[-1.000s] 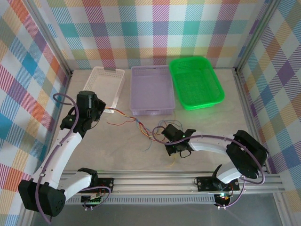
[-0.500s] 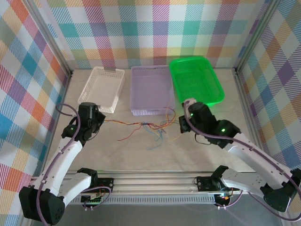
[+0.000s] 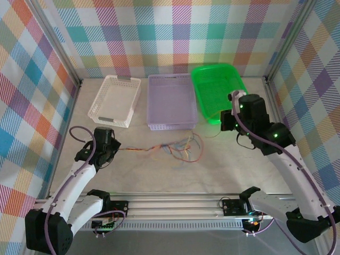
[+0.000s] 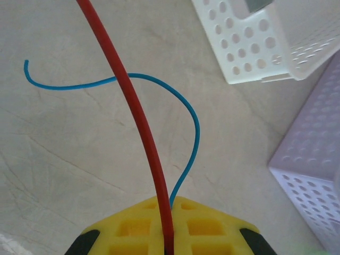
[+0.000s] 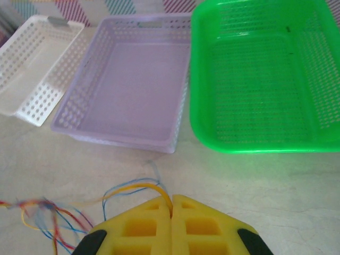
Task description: Untangle the cables
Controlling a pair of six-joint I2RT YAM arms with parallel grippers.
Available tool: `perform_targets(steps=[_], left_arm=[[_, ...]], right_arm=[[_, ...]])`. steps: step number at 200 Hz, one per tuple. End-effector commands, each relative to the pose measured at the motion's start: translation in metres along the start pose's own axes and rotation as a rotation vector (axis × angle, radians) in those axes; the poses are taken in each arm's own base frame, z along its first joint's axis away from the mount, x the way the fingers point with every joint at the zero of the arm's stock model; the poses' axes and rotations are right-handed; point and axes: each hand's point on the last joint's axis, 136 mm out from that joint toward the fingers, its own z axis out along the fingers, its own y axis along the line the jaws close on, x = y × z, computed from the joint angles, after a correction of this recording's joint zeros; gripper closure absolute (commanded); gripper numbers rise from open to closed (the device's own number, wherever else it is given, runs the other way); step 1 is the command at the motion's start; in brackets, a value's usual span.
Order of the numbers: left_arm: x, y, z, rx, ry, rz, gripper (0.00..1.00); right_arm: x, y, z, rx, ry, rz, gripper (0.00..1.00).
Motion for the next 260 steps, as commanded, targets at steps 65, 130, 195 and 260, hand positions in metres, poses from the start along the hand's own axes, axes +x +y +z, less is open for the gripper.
perform_targets(steps=[65, 130, 195, 260], left_arm=[[0.009, 0.033, 0.025, -0.086, -0.013, 0.017, 1.00], [0.012, 0.042, 0.034, -0.116, -0.018, 0.029, 1.00], [0.016, 0.051, 0.045, -0.160, -0.007, 0.041, 1.00], [0.017, 0.058, 0.051, -0.192, -0.013, 0.054, 1.00]], right_arm=[[-0.049, -0.011, -0.023, -0.017, -0.091, 0.070, 1.00], [-0.113, -0.005, -0.069, -0.006, -0.229, 0.062, 1.00], [-0.164, 0.010, -0.102, -0.050, -0.294, 0.036, 1.00], [-0.206, 0.019, -0.143, -0.078, -0.416, 0.024, 1.00]])
